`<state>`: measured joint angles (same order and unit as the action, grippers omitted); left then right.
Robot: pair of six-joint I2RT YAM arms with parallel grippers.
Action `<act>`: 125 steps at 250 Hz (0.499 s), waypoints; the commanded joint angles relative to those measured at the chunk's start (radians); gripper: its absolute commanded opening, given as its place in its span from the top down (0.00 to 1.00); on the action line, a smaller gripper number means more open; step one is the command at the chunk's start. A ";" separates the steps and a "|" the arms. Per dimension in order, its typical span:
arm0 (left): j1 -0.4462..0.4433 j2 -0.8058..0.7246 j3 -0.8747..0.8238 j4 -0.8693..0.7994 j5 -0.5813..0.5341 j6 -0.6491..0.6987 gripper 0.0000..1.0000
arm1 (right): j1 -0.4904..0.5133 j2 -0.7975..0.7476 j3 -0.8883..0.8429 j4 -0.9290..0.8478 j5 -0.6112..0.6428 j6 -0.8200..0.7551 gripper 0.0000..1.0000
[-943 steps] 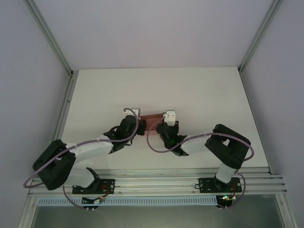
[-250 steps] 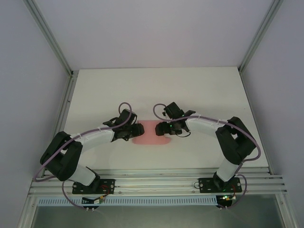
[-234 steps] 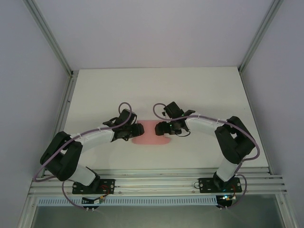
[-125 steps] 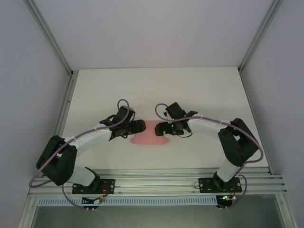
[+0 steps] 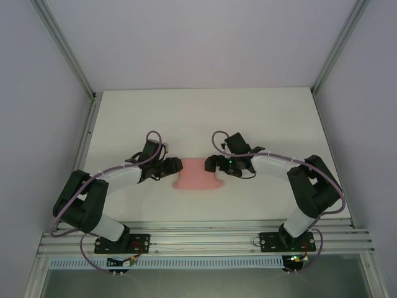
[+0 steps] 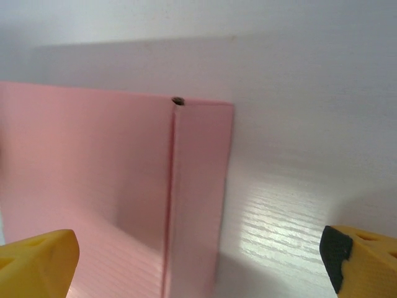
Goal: Assemble paper box
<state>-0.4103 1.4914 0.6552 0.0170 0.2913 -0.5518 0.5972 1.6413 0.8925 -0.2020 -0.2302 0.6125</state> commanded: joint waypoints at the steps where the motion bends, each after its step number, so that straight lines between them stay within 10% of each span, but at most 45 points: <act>1: 0.022 0.007 -0.065 0.090 0.084 -0.012 0.55 | -0.003 0.018 -0.012 0.072 -0.069 0.060 0.00; 125: 0.094 -0.060 -0.213 0.228 0.147 -0.036 0.93 | -0.023 0.049 -0.063 0.193 -0.256 0.140 0.00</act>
<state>-0.3489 1.4433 0.5003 0.2729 0.4385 -0.5884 0.5831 1.6653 0.8497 -0.0834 -0.3843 0.7124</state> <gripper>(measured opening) 0.105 0.999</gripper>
